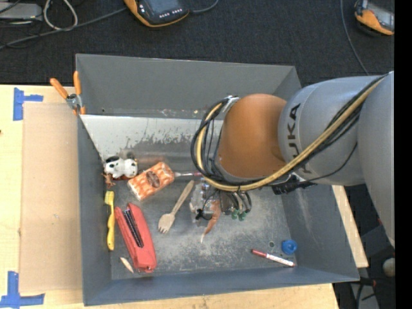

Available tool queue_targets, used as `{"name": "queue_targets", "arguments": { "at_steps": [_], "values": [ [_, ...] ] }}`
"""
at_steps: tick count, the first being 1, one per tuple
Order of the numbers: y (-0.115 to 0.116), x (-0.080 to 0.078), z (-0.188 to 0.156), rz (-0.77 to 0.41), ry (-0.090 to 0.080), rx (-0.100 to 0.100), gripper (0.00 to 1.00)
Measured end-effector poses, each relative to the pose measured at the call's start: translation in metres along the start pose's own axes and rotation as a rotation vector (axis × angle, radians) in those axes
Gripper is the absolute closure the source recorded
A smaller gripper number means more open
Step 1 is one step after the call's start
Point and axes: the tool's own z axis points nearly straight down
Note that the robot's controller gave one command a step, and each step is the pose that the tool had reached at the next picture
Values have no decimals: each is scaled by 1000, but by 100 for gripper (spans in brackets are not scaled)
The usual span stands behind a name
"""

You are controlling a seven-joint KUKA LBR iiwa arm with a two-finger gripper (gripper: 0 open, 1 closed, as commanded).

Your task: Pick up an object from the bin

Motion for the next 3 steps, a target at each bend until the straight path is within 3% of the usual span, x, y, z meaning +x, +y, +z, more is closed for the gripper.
{"name": "queue_targets", "arguments": {
  "at_steps": [1,2,3],
  "values": [
    [-15,11,6,6,13,3,100],
    [-16,5,-27,44,-7,-2,100],
    [-18,5,-111,-35,6,1,100]
  ]
}}
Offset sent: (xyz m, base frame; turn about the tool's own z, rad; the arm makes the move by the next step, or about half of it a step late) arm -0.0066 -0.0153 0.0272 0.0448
